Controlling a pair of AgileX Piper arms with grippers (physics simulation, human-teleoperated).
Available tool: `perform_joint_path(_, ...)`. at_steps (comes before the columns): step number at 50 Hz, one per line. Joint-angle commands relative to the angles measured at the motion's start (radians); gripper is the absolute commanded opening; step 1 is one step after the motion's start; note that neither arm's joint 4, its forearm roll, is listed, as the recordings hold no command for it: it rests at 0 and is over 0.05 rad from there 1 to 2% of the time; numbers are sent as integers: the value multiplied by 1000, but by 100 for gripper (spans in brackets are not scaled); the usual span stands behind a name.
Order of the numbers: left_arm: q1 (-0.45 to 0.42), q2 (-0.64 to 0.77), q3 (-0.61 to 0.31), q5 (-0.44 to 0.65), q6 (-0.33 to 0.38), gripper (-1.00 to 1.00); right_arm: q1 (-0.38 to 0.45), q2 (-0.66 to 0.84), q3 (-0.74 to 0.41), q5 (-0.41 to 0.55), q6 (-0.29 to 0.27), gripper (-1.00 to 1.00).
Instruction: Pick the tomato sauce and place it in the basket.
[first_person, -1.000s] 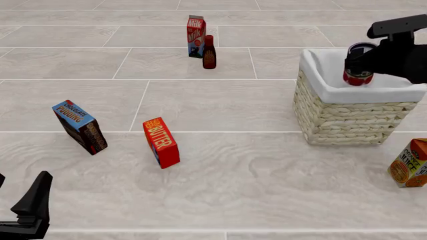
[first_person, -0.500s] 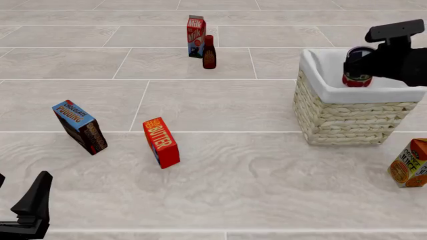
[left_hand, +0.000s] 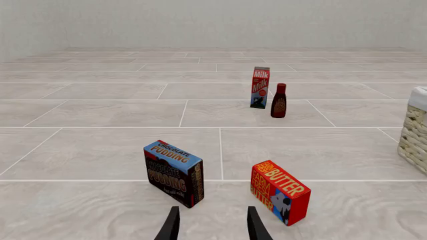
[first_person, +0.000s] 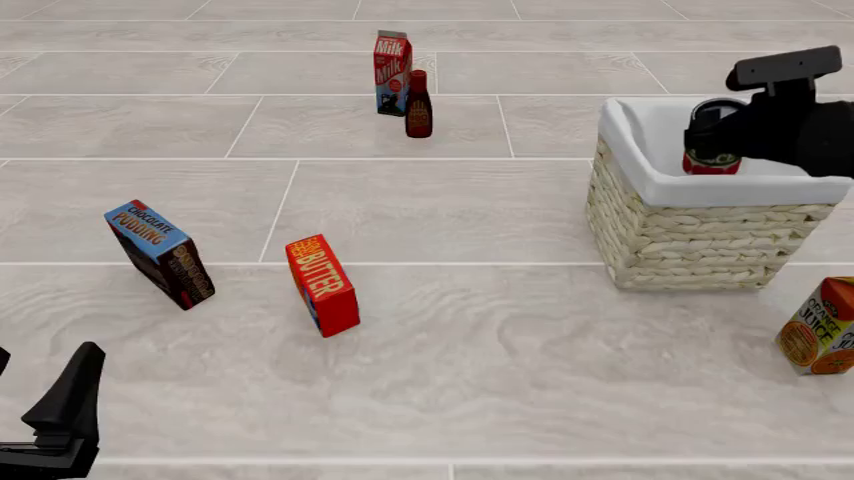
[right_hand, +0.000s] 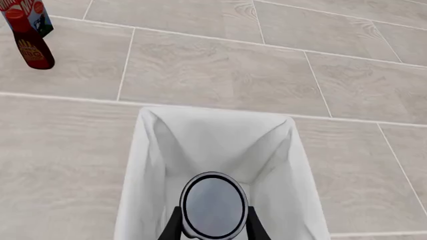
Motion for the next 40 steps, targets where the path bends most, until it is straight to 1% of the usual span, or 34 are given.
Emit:
perform_joint_path(1, 0, 0, 0, 0, 0, 100, -2, 8, -3, -9, 19, -100)
perform_joint_path(6, 0, 0, 0, 0, 0, 100, -7, 14, -6, -13, 17, -100)
perform_joint_path(7, 0, 0, 0, 0, 0, 100, 0, 11, -1, -18, 4, -100)
perform_joint_path(8, 0, 0, 0, 0, 0, 100, -4, 12, -3, -16, 9, -100)
perform_joint_path(9, 0, 0, 0, 0, 0, 100, -2, 15, -10, -9, 30, 100)
perform_joint_path(13, 0, 0, 0, 0, 0, 100, -3, 15, -8, -12, 19, 100)
perform_joint_path(14, 0, 0, 0, 0, 0, 100, -3, 16, -12, -8, 30, 100)
perform_joint_path(17, 0, 0, 0, 0, 0, 100, -5, 12, -10, -10, 22, 100)
perform_joint_path(18, 0, 0, 0, 0, 0, 100, -6, 14, -15, -2, 33, 100)
perform_joint_path(24, 0, 0, 0, 0, 0, 100, -6, 6, -11, -4, 21, 100)
perform_joint_path(35, 0, 0, 0, 0, 0, 100, -5, -27, -12, 15, 32, 100)
perform_joint_path(40, 0, 0, 0, 0, 0, 100, -3, -67, -6, 29, 41, 100)
